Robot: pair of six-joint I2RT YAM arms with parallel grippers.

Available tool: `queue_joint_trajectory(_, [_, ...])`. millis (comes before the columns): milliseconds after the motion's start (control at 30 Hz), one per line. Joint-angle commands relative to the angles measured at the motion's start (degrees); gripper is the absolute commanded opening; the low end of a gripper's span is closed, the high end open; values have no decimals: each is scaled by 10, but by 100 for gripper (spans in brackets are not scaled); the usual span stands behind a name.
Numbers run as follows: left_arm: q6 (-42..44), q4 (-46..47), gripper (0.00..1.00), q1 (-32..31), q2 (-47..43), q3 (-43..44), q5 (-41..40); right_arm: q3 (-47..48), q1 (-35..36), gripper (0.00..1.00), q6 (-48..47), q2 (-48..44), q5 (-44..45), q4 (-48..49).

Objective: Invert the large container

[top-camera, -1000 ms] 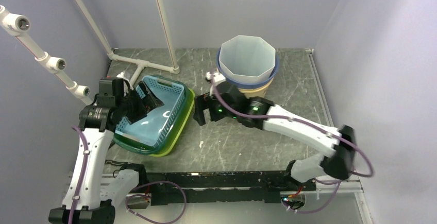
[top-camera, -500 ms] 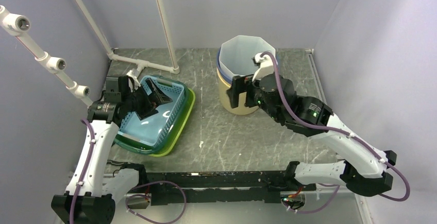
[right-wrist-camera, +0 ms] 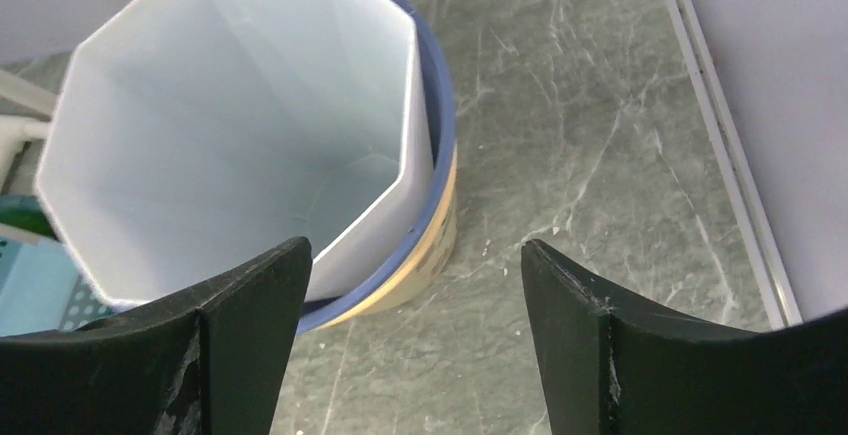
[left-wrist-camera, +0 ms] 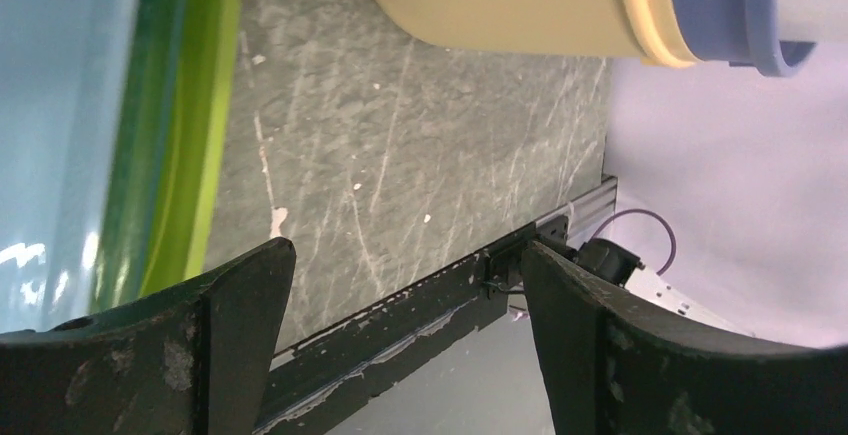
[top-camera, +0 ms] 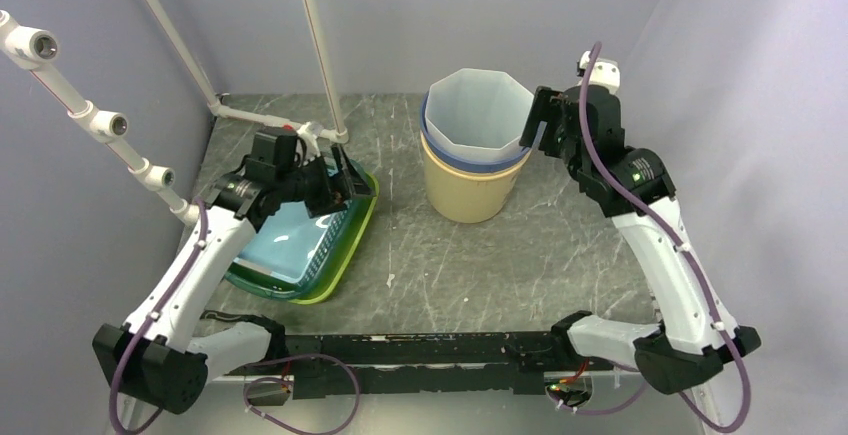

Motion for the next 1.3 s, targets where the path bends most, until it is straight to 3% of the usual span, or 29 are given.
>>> queue_joint_trajectory(0, [-18, 61, 89, -47, 25, 37, -19, 23, -78, 80, -5, 29, -130, 5])
queue_joint_trajectory(300, [-24, 71, 90, -105, 47, 54, -55, 28, -135, 66, -15, 73, -220, 51])
queue_joint_trajectory(467, [-17, 59, 90, -107, 40, 55, -74, 49, -143, 59, -23, 106, -236, 46])
queue_joint_trajectory(700, [-14, 48, 90, -107, 24, 57, -98, 56, -145, 41, -37, 145, -271, 46])
queue_joint_trajectory(867, [-11, 25, 94, -107, 7, 56, -137, 52, -146, 39, -38, 157, -270, 50])
queue_joint_trajectory(967, [-8, 11, 94, -107, -5, 60, -168, 53, -146, 20, -44, 164, -279, 49])
queue_joint_trajectory(1267, [-5, 0, 94, -107, -20, 67, -190, 59, -146, 15, -53, 173, -270, 36])
